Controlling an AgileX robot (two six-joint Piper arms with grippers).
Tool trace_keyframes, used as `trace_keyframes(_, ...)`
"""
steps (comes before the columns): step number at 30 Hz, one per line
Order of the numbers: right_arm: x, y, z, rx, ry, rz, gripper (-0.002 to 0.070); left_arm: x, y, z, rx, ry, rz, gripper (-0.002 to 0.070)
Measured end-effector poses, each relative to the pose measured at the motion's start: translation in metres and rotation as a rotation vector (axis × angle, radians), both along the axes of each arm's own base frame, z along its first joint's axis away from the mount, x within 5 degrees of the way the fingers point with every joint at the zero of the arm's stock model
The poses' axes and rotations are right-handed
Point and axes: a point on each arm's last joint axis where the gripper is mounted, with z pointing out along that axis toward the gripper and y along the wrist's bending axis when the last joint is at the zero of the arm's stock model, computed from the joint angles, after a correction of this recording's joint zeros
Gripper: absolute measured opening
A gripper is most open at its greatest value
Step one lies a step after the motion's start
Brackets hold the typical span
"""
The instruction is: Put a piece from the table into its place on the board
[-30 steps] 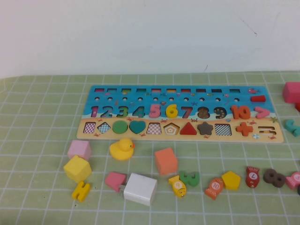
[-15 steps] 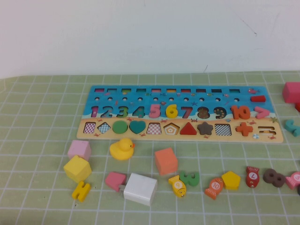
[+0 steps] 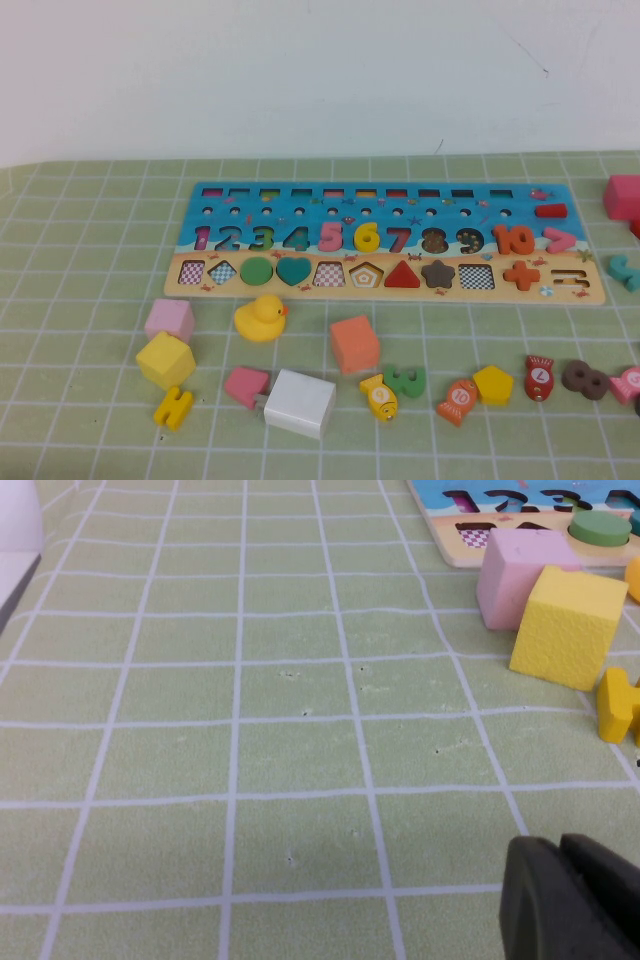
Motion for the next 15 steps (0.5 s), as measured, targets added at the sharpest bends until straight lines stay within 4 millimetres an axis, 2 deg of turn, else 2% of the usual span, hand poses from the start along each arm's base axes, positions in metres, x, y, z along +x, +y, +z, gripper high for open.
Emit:
trace_keyframes(10,0.011,0.0,-0.031,0.0,-0.004,-0.006,-0.0001,0.0,0.0,0.0,0.0,0.0,0.0,-0.0002)
trace_keyframes(14,0.013,0.0,-0.055,0.001,0.061,-0.006,-0.0001,0.0,0.0,0.0,0.0,0.0,0.0,-0.0002)
trace_keyframes(15,0.014,0.0,-0.056,0.001,0.047,-0.007,-0.0001,0.0,0.0,0.0,0.0,0.0,0.0,-0.0002)
